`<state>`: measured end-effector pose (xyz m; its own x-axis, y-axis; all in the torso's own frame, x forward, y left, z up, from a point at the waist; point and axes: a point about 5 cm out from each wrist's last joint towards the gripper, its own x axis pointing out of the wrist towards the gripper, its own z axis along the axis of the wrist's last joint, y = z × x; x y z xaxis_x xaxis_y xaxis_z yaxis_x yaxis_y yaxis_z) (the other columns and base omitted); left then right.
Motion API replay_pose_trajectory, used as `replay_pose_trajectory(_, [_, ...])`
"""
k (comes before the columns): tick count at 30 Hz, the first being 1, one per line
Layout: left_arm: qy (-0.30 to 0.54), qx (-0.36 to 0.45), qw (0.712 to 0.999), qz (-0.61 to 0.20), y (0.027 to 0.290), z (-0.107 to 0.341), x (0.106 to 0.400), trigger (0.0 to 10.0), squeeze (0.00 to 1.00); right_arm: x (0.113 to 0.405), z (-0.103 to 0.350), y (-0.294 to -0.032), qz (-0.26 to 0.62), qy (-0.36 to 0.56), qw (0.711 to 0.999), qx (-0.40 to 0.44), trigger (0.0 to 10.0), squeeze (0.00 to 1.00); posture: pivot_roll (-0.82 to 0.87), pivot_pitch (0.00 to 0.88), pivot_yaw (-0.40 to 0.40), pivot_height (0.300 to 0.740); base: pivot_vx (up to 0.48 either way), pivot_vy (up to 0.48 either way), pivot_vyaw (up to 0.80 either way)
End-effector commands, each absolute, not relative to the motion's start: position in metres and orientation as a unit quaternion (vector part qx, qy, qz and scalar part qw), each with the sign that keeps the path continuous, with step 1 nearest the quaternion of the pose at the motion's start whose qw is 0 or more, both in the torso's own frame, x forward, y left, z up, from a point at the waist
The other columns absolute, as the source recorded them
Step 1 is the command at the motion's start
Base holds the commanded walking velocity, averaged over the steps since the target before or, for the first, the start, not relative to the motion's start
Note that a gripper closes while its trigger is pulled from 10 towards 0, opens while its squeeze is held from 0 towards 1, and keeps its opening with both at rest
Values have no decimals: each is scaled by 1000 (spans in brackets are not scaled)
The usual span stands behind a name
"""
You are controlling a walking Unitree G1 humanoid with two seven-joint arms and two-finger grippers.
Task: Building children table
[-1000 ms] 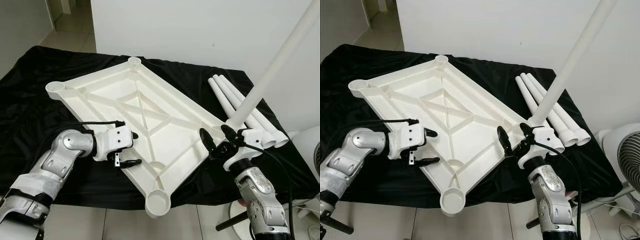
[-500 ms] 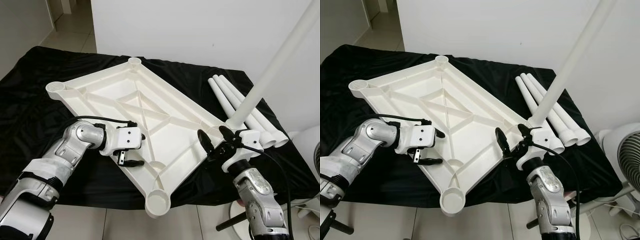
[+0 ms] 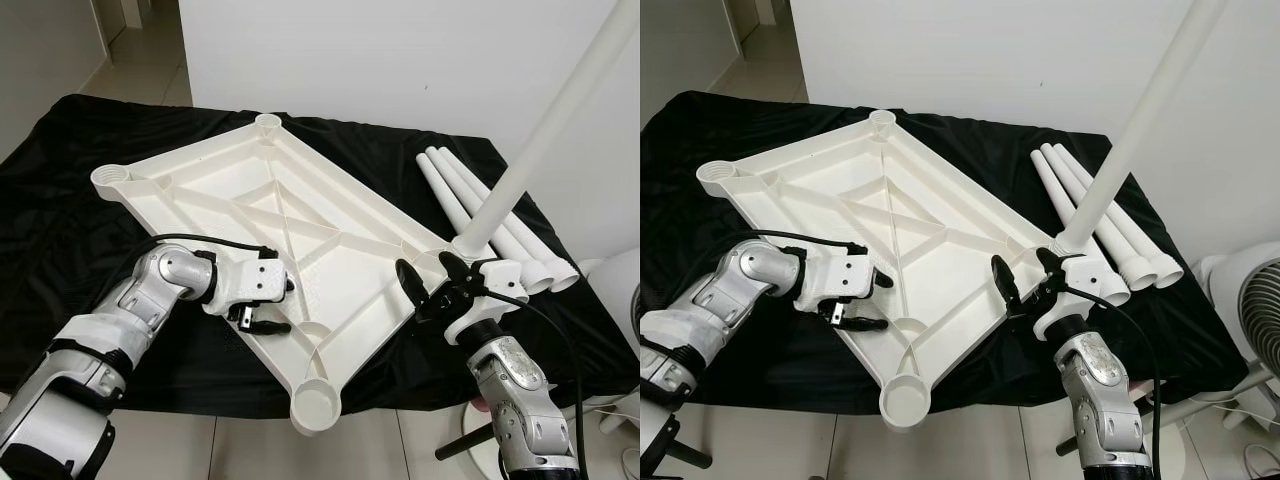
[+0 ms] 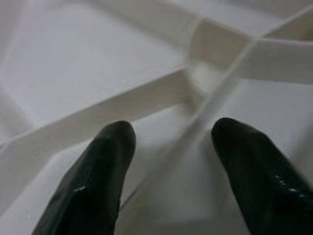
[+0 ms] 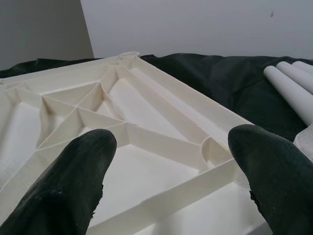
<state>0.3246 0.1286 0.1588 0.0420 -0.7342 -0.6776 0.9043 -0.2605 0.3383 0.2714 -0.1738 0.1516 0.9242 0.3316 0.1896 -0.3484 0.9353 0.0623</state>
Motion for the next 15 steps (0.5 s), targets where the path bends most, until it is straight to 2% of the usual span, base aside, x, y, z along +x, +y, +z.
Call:
replay_pose_trajectory(1, [138,403,559,-711,134,154,320,2000,0,271,154,-176,172,-88,980,40,10000,0,40,86,-77,740,0,0,0])
replay_pose_trajectory(2, [140,406,555,-712,136,154,321,2000,0,271,154,-176,173,-88,980,40,10000,0,41,88,-76,740,0,0,0])
replay_pose_trajectory(3, [139,413,556,-708,136,154,322,4353,0,271,154,-176,173,-88,980,40,10000,0,40,88,-76,740,0,0,0])
replay_pose_trajectory(4, [139,413,556,-708,136,154,322,4353,0,271,154,-176,173,-88,980,40,10000,0,40,88,-76,740,0,0,0])
replay_pose_trajectory(5, [138,417,557,-705,136,154,323,10000,0,271,154,-176,173,-89,980,40,10000,0,40,88,-76,740,0,0,0])
replay_pose_trajectory(12, [147,436,549,-698,136,152,327,10000,0,272,154,-176,173,-88,980,39,10000,0,40,91,-68,740,0,0,0])
replay_pose_trajectory(13, [151,435,553,-694,136,152,328,9294,0,271,154,-176,173,-88,980,39,10000,0,39,91,-67,740,0,0,0])
replay_pose_trajectory(14, [151,435,553,-694,136,152,328,9294,0,271,154,-176,173,-88,980,39,10000,0,39,91,-67,740,0,0,0])
replay_pose_trajectory(15, [155,433,554,-694,137,152,330,7333,0,271,154,-176,172,-89,980,38,10000,0,35,89,-63,740,0,0,0])
